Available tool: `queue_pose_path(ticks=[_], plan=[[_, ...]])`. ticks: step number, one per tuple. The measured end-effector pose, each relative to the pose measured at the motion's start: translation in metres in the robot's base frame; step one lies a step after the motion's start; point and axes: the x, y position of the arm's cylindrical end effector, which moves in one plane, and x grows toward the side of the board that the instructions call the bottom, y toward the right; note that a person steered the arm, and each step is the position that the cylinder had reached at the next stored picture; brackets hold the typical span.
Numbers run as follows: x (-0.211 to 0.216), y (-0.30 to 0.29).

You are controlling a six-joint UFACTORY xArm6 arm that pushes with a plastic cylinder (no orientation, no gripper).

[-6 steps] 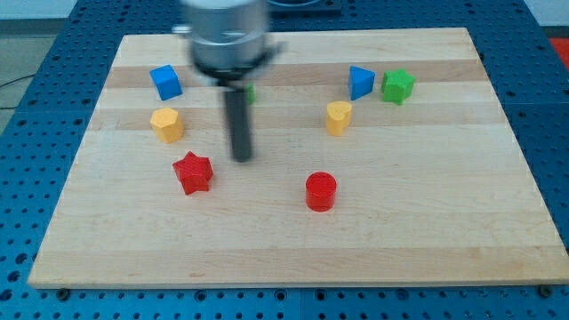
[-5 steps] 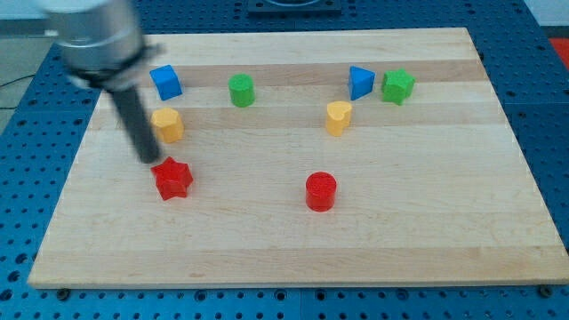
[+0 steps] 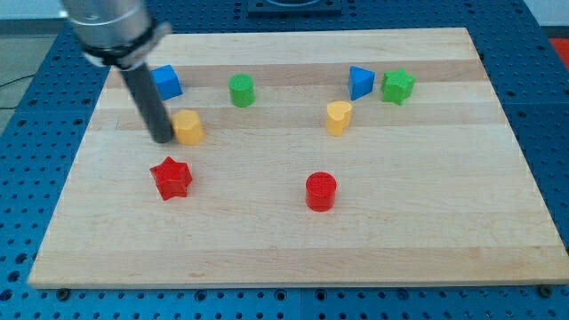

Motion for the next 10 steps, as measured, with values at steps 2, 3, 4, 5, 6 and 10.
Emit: queue_pose_path(ticks=[2,3,4,5,6,10], plan=[[-0.005,0.053],[-0.025,0.023],[-0.048,0.089],[-0.048,0.019],[-0.045,-0.022],[-0.125,-0.08]])
